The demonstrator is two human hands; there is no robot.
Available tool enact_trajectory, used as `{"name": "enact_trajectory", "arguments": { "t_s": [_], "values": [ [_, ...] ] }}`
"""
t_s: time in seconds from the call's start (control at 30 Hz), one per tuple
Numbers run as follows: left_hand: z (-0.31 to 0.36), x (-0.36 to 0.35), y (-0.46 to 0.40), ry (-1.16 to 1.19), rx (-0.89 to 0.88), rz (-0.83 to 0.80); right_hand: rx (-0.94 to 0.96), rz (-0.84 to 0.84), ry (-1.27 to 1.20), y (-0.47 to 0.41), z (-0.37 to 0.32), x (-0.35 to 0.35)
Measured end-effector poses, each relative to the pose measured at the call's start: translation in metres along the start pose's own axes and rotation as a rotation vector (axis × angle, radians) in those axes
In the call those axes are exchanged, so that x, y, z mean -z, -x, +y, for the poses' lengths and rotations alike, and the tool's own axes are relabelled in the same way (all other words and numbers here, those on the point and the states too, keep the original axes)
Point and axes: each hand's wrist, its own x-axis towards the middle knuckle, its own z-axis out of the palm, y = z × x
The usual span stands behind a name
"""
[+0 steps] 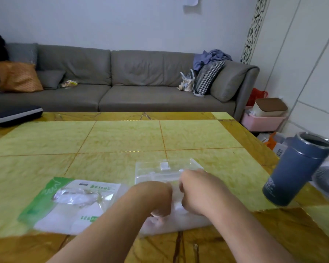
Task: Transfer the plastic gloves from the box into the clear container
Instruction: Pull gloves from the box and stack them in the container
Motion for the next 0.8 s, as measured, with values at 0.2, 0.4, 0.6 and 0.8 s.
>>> {"name": "enact_trajectory", "arguments": {
  "t_s": [0.2,0.4,0.6,0.8],
  "values": [
    [0.002,0.010,0.023,0.095,-0.081,0.063,-0.042,-0.239,0.114,-0.022,-0.007,-0.014],
    [-0.033,0.000,0.063,0.484,-0.220,0.599,-0.108,-0.079,0.192,-0.010,-0.025,0.002],
    [-0.156,-0.035,0.113,0.687,0.204,1.002,0.240,0.410,-0.076,0.024,-0.103,0.012],
    [-0.209,-0.075,0.111,0.788,0.340,0.755,0.448,0.223,-0.207,-0.026,-0.194,-0.035]
  ]
}}
